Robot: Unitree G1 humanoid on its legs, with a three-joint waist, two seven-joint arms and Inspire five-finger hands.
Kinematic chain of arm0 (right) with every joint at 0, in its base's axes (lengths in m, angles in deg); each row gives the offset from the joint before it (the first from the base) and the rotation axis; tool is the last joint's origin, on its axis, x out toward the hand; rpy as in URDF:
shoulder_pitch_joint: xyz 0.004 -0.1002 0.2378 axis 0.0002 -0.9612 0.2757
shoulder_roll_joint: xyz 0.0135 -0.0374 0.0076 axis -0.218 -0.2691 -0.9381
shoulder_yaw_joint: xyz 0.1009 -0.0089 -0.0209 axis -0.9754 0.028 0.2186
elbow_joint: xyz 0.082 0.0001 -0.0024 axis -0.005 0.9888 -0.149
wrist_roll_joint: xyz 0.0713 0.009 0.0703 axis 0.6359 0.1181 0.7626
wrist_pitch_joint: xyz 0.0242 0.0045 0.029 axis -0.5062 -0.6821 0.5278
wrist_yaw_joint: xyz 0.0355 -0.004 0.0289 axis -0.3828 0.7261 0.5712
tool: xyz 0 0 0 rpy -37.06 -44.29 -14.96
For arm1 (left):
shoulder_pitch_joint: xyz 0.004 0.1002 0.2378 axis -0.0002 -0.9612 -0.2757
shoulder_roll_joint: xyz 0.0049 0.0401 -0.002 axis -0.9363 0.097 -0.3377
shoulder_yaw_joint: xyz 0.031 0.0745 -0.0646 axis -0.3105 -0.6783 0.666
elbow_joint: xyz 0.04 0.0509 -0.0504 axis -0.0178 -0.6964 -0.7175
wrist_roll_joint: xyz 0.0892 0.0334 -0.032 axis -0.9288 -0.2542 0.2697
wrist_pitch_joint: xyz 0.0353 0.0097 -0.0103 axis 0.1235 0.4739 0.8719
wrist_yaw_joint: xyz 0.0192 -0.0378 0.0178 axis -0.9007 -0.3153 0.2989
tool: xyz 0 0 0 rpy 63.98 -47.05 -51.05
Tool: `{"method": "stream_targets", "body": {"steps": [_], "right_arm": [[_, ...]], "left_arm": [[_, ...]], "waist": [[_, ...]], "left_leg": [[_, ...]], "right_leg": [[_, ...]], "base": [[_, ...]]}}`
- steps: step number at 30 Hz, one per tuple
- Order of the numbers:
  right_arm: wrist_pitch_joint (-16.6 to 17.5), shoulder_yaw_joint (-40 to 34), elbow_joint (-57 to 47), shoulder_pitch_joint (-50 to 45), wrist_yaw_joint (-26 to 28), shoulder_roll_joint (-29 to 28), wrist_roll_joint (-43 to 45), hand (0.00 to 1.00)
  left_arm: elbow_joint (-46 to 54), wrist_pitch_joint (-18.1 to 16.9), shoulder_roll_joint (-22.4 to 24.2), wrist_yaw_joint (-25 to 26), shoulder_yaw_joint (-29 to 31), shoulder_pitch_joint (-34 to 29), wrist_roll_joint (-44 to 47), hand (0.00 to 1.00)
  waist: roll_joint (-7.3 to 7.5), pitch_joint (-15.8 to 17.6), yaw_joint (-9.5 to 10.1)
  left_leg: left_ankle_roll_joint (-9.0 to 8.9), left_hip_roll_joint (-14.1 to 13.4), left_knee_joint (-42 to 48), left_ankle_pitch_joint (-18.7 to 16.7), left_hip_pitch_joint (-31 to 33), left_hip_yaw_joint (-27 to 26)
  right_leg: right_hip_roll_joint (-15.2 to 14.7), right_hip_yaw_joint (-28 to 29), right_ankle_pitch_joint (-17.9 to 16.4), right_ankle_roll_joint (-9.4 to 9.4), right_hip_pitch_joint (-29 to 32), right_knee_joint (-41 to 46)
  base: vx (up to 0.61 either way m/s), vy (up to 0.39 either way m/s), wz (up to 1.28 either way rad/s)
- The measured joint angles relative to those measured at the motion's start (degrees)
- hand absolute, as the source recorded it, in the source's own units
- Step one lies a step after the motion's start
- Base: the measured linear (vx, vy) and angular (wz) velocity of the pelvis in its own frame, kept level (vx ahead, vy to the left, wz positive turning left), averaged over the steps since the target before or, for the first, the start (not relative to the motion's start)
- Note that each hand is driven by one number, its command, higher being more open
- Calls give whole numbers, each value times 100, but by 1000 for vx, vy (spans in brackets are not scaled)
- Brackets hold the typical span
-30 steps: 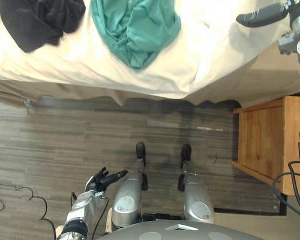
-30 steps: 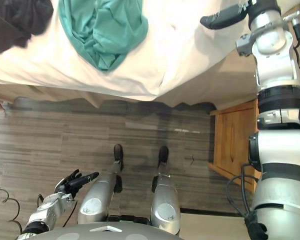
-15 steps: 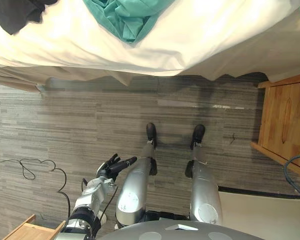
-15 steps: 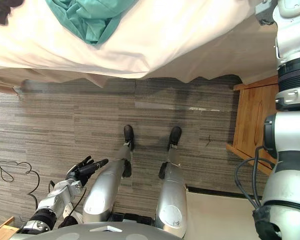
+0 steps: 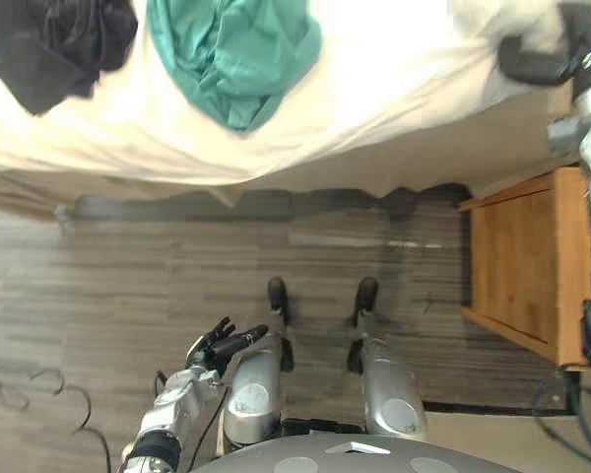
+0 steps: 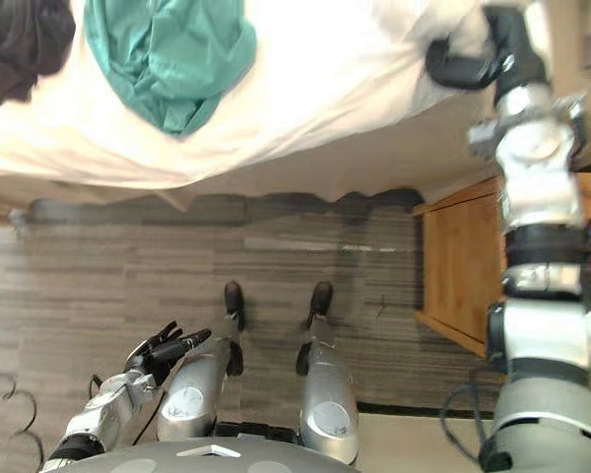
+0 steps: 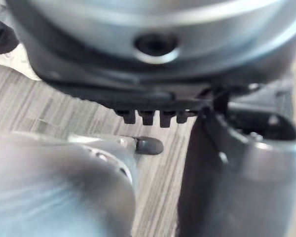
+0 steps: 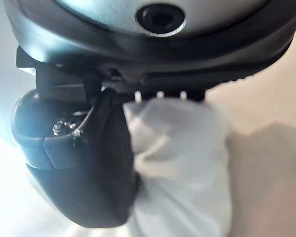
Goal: Tidy up the quilt and then pick up the clothes from the bed and put them into the laundry hamper
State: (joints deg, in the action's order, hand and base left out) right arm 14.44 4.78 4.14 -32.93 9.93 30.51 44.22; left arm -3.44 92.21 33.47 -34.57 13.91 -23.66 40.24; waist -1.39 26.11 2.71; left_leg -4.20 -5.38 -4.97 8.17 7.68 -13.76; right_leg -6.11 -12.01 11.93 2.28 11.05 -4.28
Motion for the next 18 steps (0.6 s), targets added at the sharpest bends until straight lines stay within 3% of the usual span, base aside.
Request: {"method": "stream_targets", "body": {"steps": [4, 8, 10, 15, 18], "right_arm": [[89, -776, -633, -1466, -234, -1085, 211, 100], [106, -883, -959, -2472, -307, -1862, 203, 100], [98, -1060, -1058, -3019, -306, -2215, 204, 100], [-97, -1702, -1062, -4037, -220, -2649, 208, 100], [-164, -2408, -1060, -4889, -202, -2758, 209, 100]], "left_arm": [[-346, -12, 95, 87, 73, -78, -216, 100], [-456, -25, 99, 105, 303, -348, -372, 100], [-477, -28, 112, 91, 410, -464, -374, 100], [-584, -41, 134, 71, 622, -730, -388, 100], [-779, -39, 260, 30, 798, -1139, -569, 100]], "waist": [[391, -440, -73], [564, -908, -137], [569, -1106, -146], [514, -1232, -315], [386, -1408, -572]], "left_leg": [[-39, 0, 1, -162, -500, -141], [-43, 1, 0, -330, -866, -223], [-33, 28, 1, -409, -978, -258], [-17, 112, 5, -532, -1115, -326], [-13, 129, 0, -640, -1306, -399]], "right_leg": [[-4, 42, -250, 114, -440, -3], [-11, 70, -441, 136, -775, -3], [-48, 82, -483, 168, -871, -4], [-132, 115, -499, 208, -987, -6], [-155, 122, -558, 289, -1146, -6]], "base": [[58, -9, -23], [69, 5, -9], [98, 24, -7], [82, 33, -5], [56, 12, -11]]}}
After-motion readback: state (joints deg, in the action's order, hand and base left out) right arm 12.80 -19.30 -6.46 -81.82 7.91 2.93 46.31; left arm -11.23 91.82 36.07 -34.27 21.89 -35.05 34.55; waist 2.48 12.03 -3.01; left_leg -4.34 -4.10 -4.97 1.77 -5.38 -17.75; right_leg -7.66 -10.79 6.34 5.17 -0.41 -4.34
